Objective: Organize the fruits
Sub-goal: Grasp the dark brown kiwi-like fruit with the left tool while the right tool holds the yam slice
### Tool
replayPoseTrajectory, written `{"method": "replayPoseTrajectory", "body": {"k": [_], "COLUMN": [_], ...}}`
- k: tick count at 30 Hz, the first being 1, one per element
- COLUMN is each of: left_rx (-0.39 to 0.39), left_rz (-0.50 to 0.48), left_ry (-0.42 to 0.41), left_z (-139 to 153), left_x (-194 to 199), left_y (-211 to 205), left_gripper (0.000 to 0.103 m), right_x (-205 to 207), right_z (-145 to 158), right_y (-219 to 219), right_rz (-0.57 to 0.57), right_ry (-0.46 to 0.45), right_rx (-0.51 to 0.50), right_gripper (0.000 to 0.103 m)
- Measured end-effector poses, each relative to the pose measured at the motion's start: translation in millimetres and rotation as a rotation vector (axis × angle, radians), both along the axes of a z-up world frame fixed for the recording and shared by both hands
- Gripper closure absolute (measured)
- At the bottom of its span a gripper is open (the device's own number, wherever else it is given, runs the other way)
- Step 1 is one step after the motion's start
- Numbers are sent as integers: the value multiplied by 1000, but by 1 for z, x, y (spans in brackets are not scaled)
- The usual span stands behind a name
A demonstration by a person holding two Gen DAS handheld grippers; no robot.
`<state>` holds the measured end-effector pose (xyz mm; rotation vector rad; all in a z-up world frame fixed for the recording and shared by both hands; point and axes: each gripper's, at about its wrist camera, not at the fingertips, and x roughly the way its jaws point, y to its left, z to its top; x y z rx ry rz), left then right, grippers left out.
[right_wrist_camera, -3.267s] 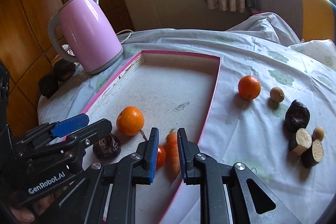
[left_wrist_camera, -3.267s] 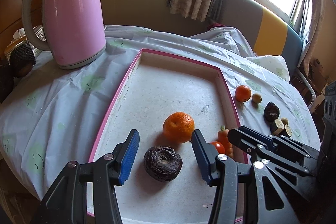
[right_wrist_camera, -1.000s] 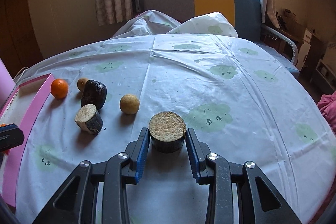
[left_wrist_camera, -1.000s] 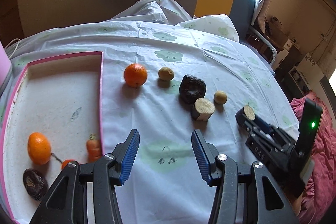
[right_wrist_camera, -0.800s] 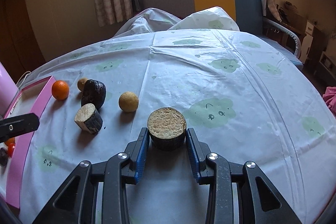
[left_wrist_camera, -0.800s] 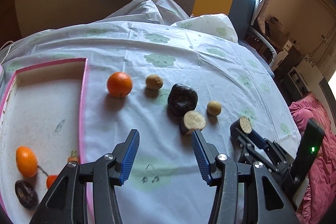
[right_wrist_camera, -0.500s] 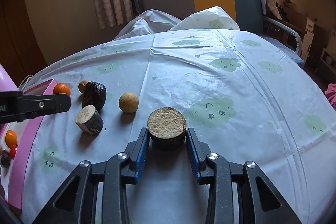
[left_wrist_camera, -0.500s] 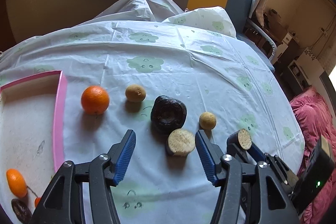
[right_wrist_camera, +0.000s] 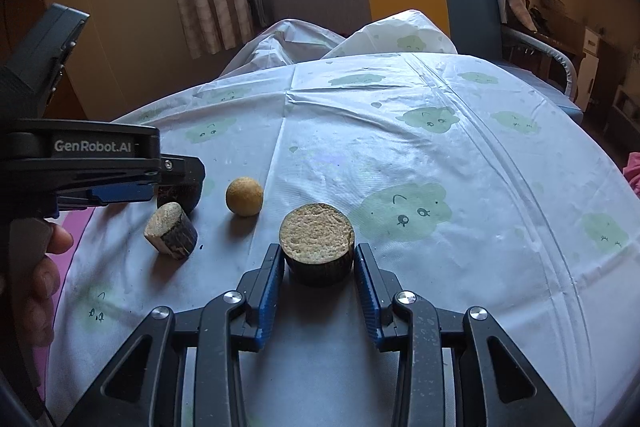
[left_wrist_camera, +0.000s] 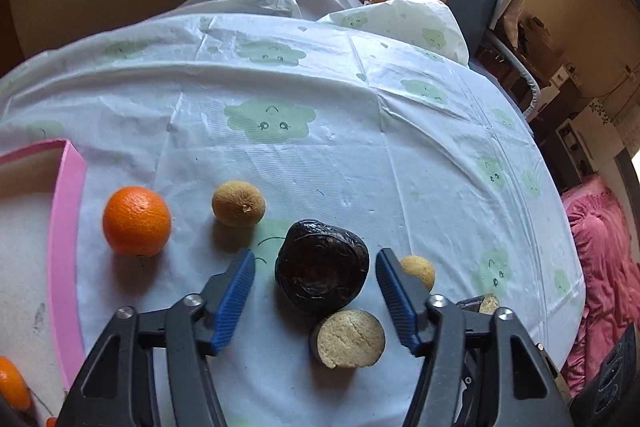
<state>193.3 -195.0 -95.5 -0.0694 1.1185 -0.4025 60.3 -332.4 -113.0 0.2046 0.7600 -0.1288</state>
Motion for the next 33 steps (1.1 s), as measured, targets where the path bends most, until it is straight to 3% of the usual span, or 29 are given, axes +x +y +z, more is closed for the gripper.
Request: {"method": "replayPoseTrajectory", "body": {"k": [6,18,25,31,33], "left_rx": [-31,19,81,124,110], "left_rz": [-13,41,-18,-48,-47], "left_ry": [-22,-94,-117,-197,-177], "left_z": [2,25,12,2,-3], "left_x": [-3,-45,-100,-115,-112], "left_y": [3,43,50,45,47], "left_gripper": [55,55,55,55,55], "right_x": [0,1,0,1,1], "right_z": [0,-1,-1,-2,-2], "right_y": [0,2,2,1,1], "right_rz": [0,-2,-2,1,3], "right_ry": [-1,4,5,10,13], "right_rx": [0,-14,-15,-11,-11], "right_gripper": [67,67,67,67,66]}}
